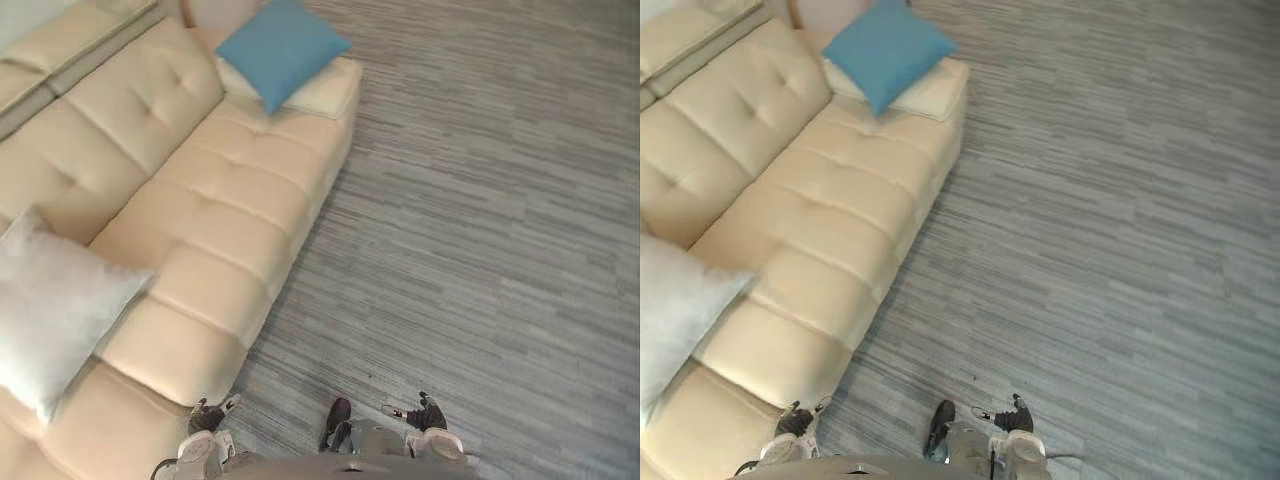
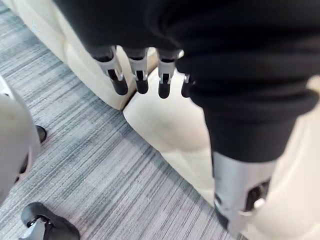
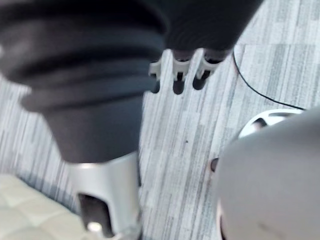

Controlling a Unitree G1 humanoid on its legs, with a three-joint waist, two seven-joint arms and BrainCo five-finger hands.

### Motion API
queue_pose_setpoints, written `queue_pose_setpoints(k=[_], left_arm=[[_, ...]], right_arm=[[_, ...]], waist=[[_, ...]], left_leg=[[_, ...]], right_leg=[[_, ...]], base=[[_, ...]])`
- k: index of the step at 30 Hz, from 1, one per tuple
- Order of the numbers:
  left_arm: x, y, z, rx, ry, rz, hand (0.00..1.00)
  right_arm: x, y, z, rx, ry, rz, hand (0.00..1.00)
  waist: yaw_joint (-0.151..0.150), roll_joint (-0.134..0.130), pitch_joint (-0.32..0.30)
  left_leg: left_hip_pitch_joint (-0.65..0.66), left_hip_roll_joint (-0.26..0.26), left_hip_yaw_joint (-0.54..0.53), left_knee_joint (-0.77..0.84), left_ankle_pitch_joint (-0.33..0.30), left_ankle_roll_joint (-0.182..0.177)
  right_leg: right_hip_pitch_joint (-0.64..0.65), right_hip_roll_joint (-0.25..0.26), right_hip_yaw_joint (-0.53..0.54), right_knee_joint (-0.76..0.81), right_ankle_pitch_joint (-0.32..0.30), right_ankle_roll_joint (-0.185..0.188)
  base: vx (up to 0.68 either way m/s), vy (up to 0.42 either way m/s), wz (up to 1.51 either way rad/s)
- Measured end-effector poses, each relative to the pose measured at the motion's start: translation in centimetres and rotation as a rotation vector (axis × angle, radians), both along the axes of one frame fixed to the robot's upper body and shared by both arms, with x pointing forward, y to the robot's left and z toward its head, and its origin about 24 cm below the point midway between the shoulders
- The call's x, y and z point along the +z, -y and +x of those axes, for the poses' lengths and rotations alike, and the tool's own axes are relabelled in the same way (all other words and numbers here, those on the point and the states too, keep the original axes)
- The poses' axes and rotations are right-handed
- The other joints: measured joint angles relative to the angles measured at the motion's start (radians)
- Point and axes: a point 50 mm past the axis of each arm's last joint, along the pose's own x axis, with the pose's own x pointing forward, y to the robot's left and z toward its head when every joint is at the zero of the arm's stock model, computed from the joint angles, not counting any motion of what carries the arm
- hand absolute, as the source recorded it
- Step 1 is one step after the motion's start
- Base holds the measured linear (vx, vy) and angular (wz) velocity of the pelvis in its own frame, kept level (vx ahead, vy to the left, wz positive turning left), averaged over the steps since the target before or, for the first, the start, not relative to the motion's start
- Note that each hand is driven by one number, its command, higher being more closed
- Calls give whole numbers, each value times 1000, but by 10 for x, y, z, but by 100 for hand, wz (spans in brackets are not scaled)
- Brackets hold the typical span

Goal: Pick up cushions and gather them together orderly.

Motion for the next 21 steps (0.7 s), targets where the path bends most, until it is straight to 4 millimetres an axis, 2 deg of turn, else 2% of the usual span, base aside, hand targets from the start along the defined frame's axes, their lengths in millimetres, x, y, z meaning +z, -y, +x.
queue_pose_setpoints(k=[1, 3, 4, 7, 8, 10, 12, 13, 14, 15, 16, 17, 19, 20, 21], left_arm=[[-1, 1, -2, 0, -8, -4, 0], [-1, -2, -3, 13, -7, -1, 0], [0, -2, -2, 14, -4, 1, 0], [1, -4, -1, 15, 7, 7, 0], [4, -5, 1, 16, 27, 15, 0], [5, -7, 2, 18, 41, 22, 0], [7, -5, 7, 9, 59, 22, 0], [8, -4, 7, 7, 61, 23, 0], [8, -3, 9, -8, 66, 24, 0], [8, -2, 9, -13, 65, 23, 0], [8, -1, 9, -17, 65, 22, 0], [7, -6, 7, -25, 53, 33, 0], [7, -10, 6, -30, 49, 45, 0], [7, -11, 6, -57, 41, 53, 0], [7, -11, 6, -65, 37, 52, 0]], right_arm=[[-1, -2, -1, -15, -4, 14, 0], [-2, -4, -2, -18, -8, 21, 0], [-1, -5, -1, -14, -4, 23, 0], [2, -8, 7, -14, 27, 35, 0], [2, -10, 8, -11, 27, 40, 0], [2, -13, 9, 6, 24, 32, 0], [3, -14, 13, 6, 33, 26, 0], [3, -13, 13, 4, 34, 25, 0], [4, -13, 16, -1, 40, 18, 0], [4, -12, 16, -1, 41, 17, 0], [4, -13, 17, 0, 40, 19, 0], [3, -19, 14, -4, 36, 35, 0], [-1, -27, 8, -10, 21, 60, 0], [-1, -33, 9, -6, 22, 75, 0], [-2, -34, 8, -4, 18, 77, 0]], waist=[[-7, -2, 4], [1, -10, 13], [14, -6, 14], [34, -6, 15], [49, -9, 17], [49, -12, 19], [58, -19, 22], [60, -20, 23], [68, -24, 19], [69, -23, 16], [72, -24, 13], [64, -47, -18], [65, -79, -26], [65, -89, -24], [61, -87, -22]], left_leg=[[-32, 36, -29, 123, 9, 10], [-129, 110, -139, 408, 32, 53], [-190, 122, -218, 540, 13, 54], [-293, 85, -334, 613, -19, 40], [-350, 58, -385, 604, -39, 36], [-402, 29, -412, 535, -56, 39], [-439, -13, -415, 326, -54, 38], [-445, -26, -419, 276, -49, 38], [-440, -62, -435, 96, 1, 28], [-436, -68, -437, 37, 23, 31], [-429, -71, -439, 11, 91, 40], [-418, -106, -421, 19, 104, 78], [-393, -124, -385, 31, 65, 101], [-334, -140, -363, 21, 34, 116], [-313, -142, -357, 21, 26, 121]], right_leg=[[17, 10, 20, 4, -16, 6], [61, 38, 65, 1, -38, -3], [85, 59, 105, 6, -62, -13], [112, 79, 170, 5, -73, -17], [128, 82, 209, 2, -79, -15], [155, 81, 244, -17, -82, -10], [190, 61, 300, -31, -92, 6], [196, 52, 308, -33, -96, 14], [210, 33, 340, -40, -115, 46], [213, 31, 354, -41, -122, 58], [218, 27, 380, -41, -134, 73], [231, -10, 408, -37, -151, 108], [218, -35, 414, 24, -154, 124], [185, -61, 411, 173, -145, 171], [165, -68, 409, 245, -132, 196]], base=[[103, -73, -36], [143, -56, -71], [132, -1, -85], [153, 44, -82], [172, 92, -86], [201, 128, -71], [245, 183, -60], [302, 234, -61], [312, 245, -53], [419, 332, -66], [429, 320, -62], [471, 319, -55], [498, 248, -45], [463, 212, -35], [492, 219, -22]])
